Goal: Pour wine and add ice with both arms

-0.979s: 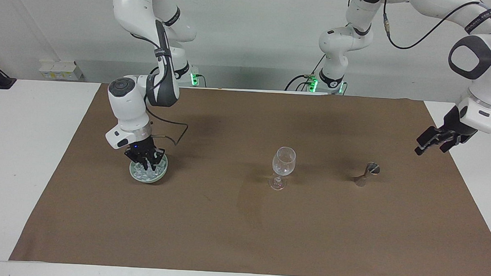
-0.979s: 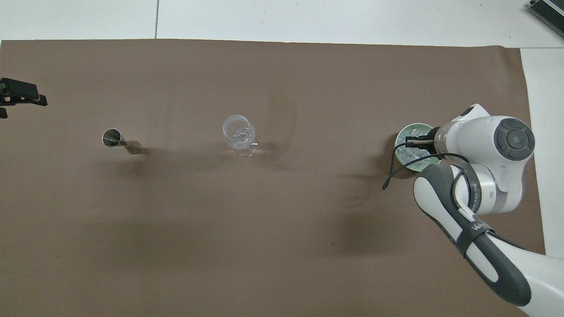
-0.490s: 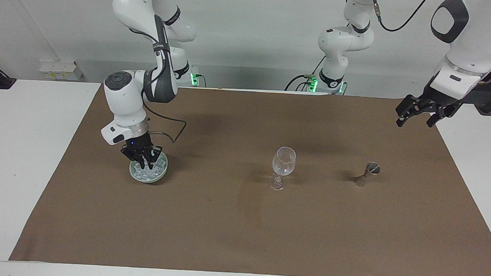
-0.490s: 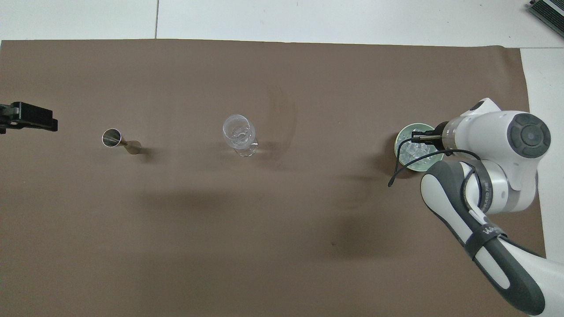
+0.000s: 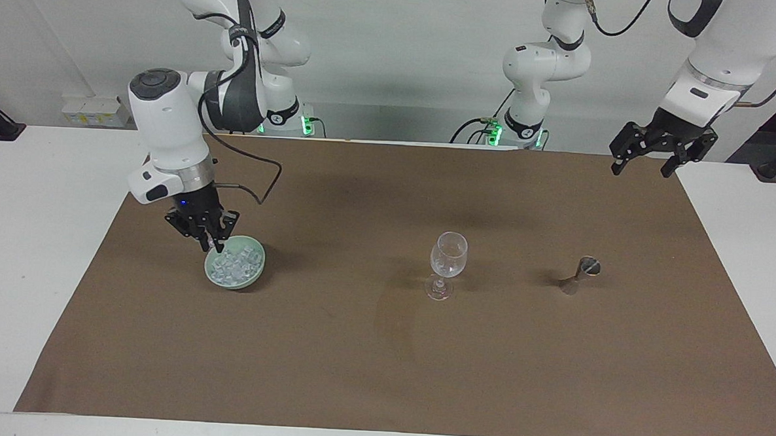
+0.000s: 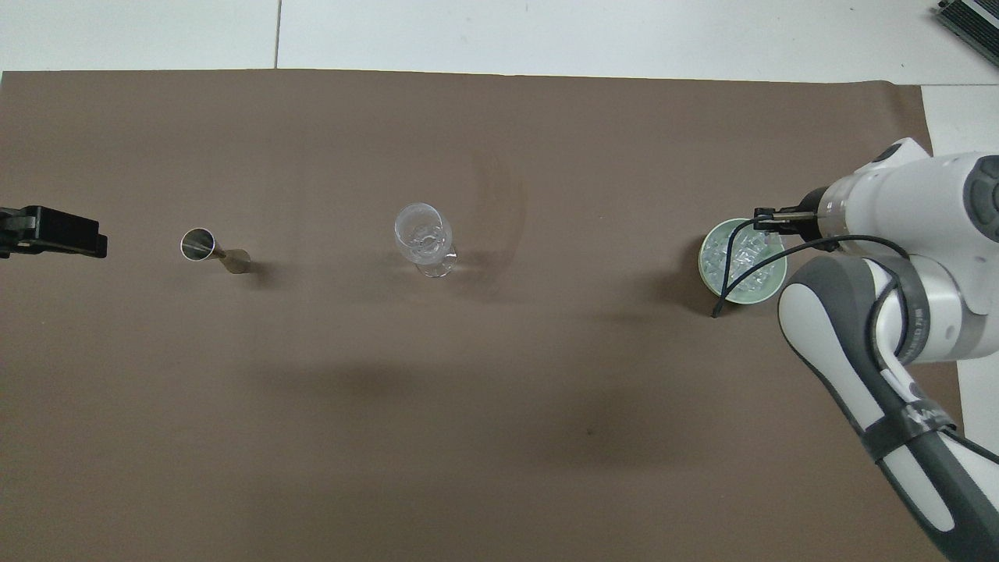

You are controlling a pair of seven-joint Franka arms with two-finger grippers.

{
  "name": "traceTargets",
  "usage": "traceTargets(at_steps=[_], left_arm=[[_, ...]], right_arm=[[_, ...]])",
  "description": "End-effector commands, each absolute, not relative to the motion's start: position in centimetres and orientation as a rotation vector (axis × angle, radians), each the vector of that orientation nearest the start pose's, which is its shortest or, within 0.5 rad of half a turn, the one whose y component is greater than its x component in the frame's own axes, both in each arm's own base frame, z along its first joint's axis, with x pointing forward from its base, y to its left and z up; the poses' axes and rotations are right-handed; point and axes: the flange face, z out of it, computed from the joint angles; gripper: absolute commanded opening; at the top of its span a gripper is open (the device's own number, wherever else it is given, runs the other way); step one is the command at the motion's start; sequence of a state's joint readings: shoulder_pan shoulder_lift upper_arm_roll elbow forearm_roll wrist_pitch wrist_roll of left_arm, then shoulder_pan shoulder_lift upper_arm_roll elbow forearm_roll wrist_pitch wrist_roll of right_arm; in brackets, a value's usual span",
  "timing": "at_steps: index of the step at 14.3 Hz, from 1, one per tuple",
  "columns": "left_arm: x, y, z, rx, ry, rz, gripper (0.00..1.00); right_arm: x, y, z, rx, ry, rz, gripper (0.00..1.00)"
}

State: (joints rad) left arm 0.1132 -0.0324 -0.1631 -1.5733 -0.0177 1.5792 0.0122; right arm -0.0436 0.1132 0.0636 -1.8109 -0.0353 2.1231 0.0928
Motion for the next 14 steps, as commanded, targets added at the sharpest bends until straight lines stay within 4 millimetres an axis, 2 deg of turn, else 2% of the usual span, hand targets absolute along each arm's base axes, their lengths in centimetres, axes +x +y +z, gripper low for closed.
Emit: traceTargets(at_steps=[1,2,4,5,6,8,9,11,12,13,14], left_arm=[[53.8,-2.9,64.6,-3.158,0.098,-0.038,1.00],[53.3,-2.8,64.7,-3.157,0.091,-0.004,1.00],[52.7,-3.2,64.5,-3.154,0.104,0.062,1.00],[52.0,-3.3,65.4,-3.152,0.106,0.050,1.00],[51.2,-3.3,66.7,-3.149,0.109,0.010,1.00],[50.9,-2.9,67.0,-3.159,0.087,0.012,1.00],[50.4,-2.9,67.6,-3.181,0.082,-0.009,1.00],[50.0,-2.9,67.7,-3.195,0.077,-0.007,1.00],[50.0,-2.8,67.5,-3.196,0.073,0.000,1.00],[50.1,-2.8,67.0,-3.199,0.077,0.017,1.00],[50.1,-2.8,66.8,-3.199,0.084,0.025,1.00]], right_arm=[[60.3,0.6,56.6,-3.131,0.130,-0.332,0.00],[59.8,0.6,58.7,-3.131,0.133,-0.330,0.00],[59.1,0.4,61.8,-3.136,0.139,-0.297,0.00],[58.9,0.4,63.1,-3.138,0.140,-0.297,0.00],[58.9,0.4,63.5,-3.138,0.141,-0.297,0.00],[59.0,1.2,64.2,-3.130,0.177,-0.311,0.00],[59.0,1.9,64.2,-3.120,0.244,-0.277,0.00],[59.7,3.9,65.5,-3.096,0.322,-0.227,0.00],[59.8,5.8,66.2,-3.092,0.305,-0.210,0.00],[60.0,6.8,66.5,-3.078,0.352,-0.209,0.00],[59.9,9.0,66.5,-3.066,0.375,-0.212,0.00]])
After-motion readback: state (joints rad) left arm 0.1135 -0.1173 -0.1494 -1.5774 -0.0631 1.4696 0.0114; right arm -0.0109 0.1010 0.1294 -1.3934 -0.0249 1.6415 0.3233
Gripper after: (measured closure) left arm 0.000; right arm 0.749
